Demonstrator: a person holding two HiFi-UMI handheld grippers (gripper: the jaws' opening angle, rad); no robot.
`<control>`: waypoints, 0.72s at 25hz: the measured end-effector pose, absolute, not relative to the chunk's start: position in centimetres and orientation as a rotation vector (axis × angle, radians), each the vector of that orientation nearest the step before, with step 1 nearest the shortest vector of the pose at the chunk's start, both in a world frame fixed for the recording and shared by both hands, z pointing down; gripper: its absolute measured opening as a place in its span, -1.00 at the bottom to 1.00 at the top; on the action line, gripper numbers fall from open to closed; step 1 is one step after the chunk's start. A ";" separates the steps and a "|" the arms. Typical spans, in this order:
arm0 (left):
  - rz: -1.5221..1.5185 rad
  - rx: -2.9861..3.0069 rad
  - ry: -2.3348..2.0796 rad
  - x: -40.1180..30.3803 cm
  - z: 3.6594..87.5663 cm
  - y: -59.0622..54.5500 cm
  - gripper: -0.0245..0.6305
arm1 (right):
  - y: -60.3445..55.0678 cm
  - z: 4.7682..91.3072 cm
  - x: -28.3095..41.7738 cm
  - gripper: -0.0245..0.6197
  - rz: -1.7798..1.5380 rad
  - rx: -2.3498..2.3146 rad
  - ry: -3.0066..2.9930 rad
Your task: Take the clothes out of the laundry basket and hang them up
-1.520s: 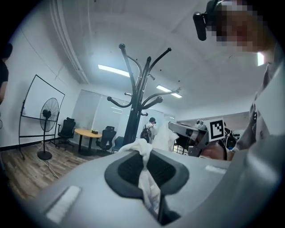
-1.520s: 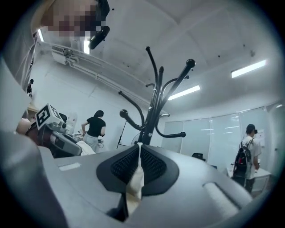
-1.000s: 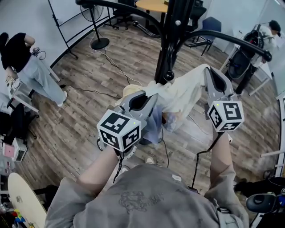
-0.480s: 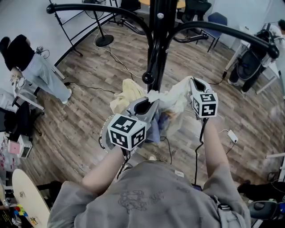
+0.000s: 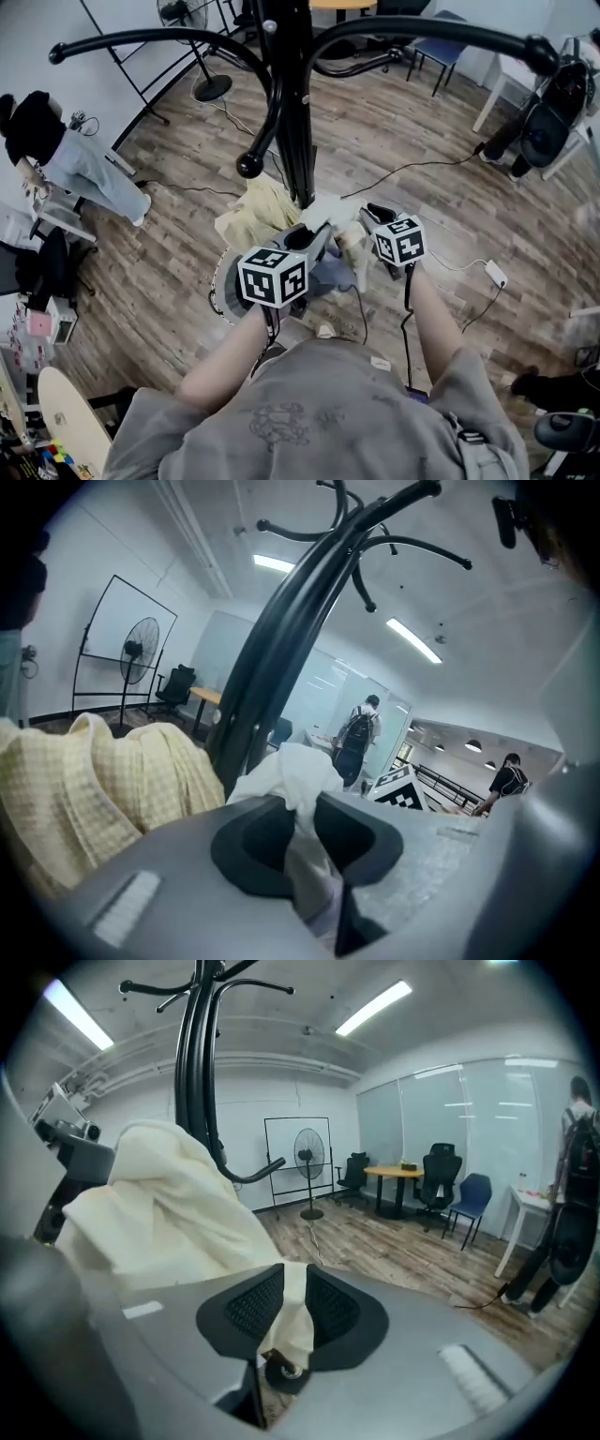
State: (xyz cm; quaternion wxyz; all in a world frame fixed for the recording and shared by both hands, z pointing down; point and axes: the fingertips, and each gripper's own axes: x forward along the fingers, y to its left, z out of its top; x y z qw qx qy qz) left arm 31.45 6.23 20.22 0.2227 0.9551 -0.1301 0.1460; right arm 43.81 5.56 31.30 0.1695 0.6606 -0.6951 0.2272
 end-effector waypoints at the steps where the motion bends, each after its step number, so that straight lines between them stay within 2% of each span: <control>1: 0.403 2.626 -0.372 31.3 20.5 6.3 -0.72 | 6.0 31.7 43.4 -0.59 0.667 1.864 -1.989; 4: 0.406 2.621 -0.372 31.1 20.8 6.8 -0.59 | 7.0 31.9 42.8 -0.47 0.709 1.850 -2.022; 7: 0.416 2.639 -0.342 30.8 20.5 7.3 -0.30 | 7.6 30.3 42.9 -0.30 0.721 1.891 -2.051; 8: 0.420 2.645 -0.333 30.7 20.4 7.5 -0.26 | 7.8 29.5 43.1 -0.25 0.715 1.911 -2.058; 13: 0.422 2.652 -0.297 29.9 19.8 8.4 -0.11 | 8.8 25.0 44.4 -0.19 0.633 2.011 -2.086; 18: 0.395 2.678 -0.311 28.5 18.2 8.7 -0.07 | 9.2 19.9 43.1 -0.21 0.509 2.036 -2.164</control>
